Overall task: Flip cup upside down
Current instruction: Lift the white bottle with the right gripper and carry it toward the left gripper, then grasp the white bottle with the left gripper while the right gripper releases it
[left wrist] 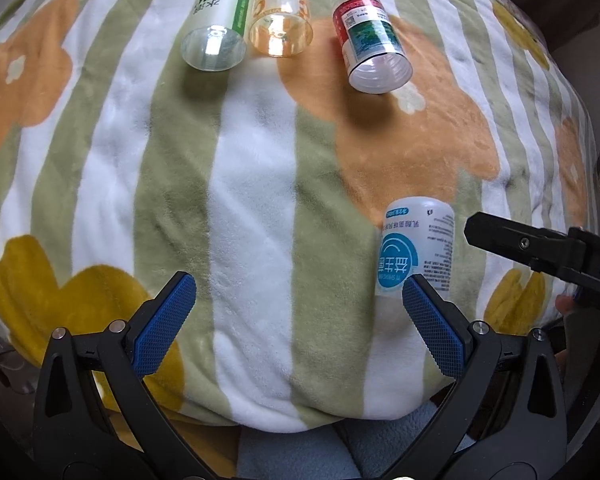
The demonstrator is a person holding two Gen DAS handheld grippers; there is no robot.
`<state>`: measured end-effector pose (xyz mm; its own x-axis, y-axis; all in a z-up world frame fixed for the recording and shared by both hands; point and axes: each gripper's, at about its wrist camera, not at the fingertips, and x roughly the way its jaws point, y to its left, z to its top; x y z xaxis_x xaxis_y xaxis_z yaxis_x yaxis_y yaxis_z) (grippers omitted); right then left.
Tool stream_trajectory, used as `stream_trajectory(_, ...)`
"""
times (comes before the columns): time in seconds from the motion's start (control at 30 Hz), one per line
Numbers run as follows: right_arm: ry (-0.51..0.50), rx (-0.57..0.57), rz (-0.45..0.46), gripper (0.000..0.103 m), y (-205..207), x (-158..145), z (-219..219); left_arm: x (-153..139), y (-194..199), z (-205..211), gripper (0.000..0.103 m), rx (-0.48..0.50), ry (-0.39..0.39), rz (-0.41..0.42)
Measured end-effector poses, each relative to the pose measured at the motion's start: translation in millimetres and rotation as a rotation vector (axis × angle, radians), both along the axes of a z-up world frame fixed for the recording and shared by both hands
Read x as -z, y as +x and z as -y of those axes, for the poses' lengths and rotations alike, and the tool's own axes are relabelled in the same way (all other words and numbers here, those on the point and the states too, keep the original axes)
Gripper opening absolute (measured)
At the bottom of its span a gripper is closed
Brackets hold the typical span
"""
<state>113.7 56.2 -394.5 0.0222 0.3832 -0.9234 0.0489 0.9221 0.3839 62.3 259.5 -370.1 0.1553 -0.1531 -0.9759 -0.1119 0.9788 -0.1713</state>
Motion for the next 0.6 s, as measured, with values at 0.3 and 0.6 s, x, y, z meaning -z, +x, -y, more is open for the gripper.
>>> stream_trajectory(0.3,-0.026,-0.010,-0.039,0.103,-12,-21,68,10,60,61,0.103,0.239,-0.046,-0.106)
stream_trajectory(0.6,-0.022,0.085,-0.012,0.103,-26,-19,114,63,82,100,0.101,0.301,-0.059,-0.319)
